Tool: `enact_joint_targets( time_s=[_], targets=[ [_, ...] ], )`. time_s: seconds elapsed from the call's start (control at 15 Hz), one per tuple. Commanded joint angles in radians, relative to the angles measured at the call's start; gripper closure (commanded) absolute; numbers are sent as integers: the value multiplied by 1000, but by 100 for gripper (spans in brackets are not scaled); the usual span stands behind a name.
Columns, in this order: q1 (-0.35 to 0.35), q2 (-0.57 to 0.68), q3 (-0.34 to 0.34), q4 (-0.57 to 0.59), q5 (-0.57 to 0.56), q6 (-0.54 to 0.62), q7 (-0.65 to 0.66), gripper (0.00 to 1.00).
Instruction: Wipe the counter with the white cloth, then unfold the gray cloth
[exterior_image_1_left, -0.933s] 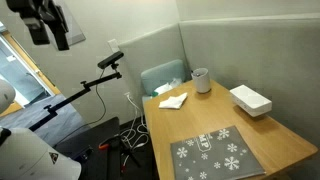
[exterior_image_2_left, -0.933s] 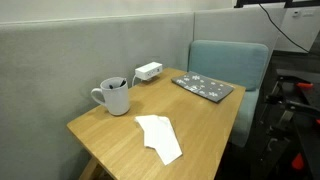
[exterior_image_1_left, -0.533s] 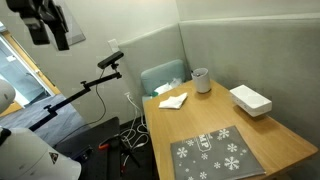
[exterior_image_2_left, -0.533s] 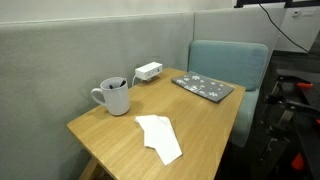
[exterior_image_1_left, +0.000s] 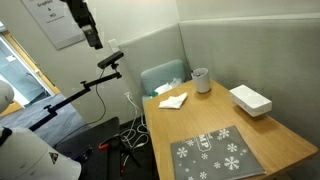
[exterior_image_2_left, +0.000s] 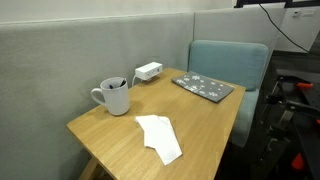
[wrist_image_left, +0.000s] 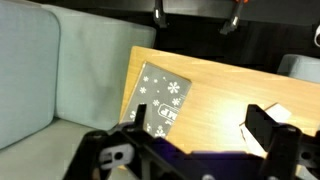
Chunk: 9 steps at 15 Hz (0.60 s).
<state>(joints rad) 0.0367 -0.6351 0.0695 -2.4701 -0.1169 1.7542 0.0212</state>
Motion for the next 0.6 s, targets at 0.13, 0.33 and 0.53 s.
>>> enact_joint_targets(
  time_s=[0.13,0.33,0.53],
  targets=[
    [40,273,27,33,107,253,66,0],
    [46,428,52,70,136,346,125,0],
    [50,550,68,120,133,378,190,0]
  ],
)
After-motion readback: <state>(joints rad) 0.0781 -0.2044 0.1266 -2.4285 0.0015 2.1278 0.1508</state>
